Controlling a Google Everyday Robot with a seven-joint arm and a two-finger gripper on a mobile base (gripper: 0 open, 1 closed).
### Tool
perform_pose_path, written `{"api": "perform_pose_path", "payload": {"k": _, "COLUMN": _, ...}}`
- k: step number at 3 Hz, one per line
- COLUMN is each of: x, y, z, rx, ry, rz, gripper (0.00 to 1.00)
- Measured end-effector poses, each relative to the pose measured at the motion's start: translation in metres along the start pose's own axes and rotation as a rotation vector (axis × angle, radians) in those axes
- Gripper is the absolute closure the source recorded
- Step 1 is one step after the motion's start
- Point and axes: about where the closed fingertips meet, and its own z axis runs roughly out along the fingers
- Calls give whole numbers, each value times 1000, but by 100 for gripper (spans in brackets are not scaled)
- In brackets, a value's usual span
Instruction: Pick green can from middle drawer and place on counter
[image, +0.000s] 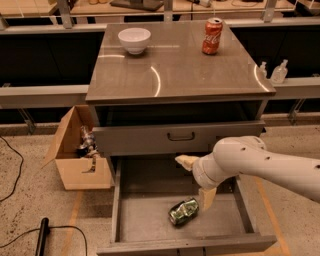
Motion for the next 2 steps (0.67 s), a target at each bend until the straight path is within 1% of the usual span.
{"api": "perform_pose_path", "payload": {"k": 1, "x": 10, "y": 2, "z": 36, "rx": -32, "ry": -22, "rz": -30, "gripper": 0}}
{"api": "perform_pose_path", "payload": {"k": 2, "x": 12, "y": 6, "z": 67, "rx": -75, "ry": -45, "rz": -75, "gripper": 0}}
